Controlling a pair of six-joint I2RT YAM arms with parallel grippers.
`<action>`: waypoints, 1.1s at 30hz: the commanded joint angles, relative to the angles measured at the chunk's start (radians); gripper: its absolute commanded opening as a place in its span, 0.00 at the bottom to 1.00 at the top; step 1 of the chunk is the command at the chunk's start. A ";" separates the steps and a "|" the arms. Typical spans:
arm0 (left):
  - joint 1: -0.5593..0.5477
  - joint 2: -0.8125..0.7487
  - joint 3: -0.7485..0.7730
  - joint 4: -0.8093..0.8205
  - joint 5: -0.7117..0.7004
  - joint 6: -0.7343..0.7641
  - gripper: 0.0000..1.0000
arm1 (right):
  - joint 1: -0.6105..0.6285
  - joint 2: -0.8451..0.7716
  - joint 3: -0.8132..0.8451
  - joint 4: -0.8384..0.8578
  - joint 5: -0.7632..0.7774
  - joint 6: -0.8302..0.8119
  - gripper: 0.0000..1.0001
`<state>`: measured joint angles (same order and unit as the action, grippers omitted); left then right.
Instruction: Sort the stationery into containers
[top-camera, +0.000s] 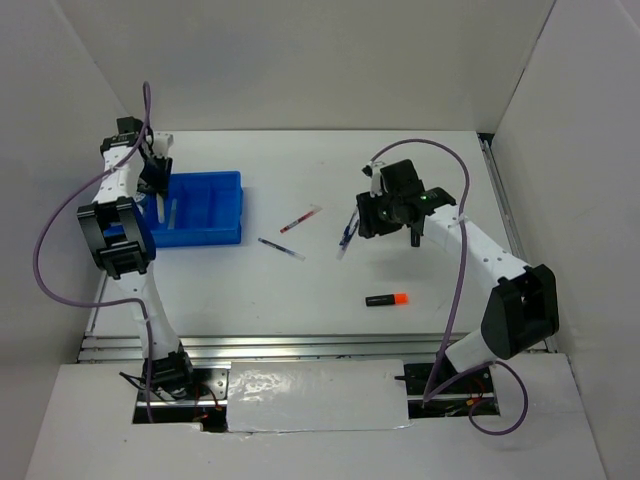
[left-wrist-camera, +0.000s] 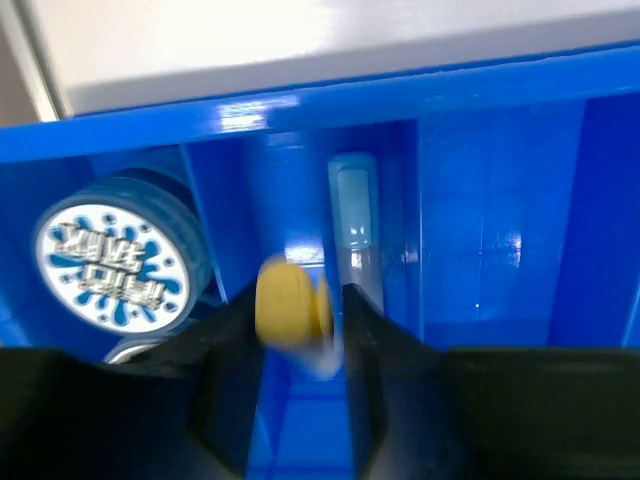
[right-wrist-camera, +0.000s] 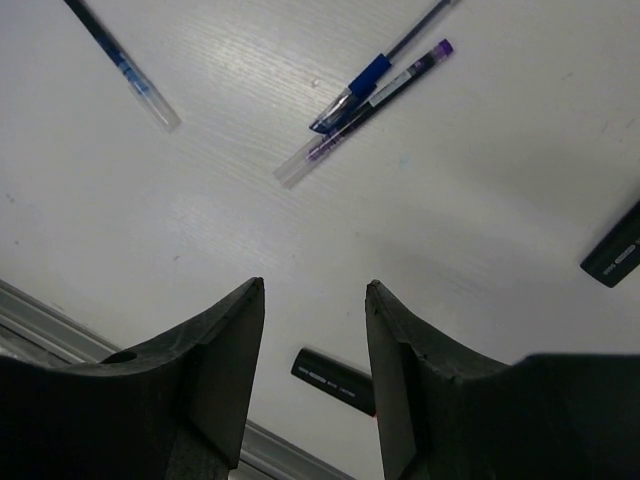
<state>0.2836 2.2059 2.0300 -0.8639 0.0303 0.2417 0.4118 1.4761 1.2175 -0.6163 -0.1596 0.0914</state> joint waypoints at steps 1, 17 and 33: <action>-0.003 0.014 0.013 -0.014 0.006 0.025 0.49 | -0.008 0.001 -0.012 -0.063 -0.020 -0.071 0.52; 0.023 -0.475 -0.361 0.291 0.592 0.032 0.99 | -0.064 -0.122 -0.216 -0.227 -0.080 -0.705 0.47; 0.014 -0.795 -0.582 0.479 0.856 0.008 0.99 | 0.010 -0.099 -0.357 -0.257 -0.023 -0.897 0.56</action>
<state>0.3012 1.4731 1.4448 -0.3893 0.7776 0.1871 0.4110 1.3754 0.8631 -0.8524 -0.2058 -0.7494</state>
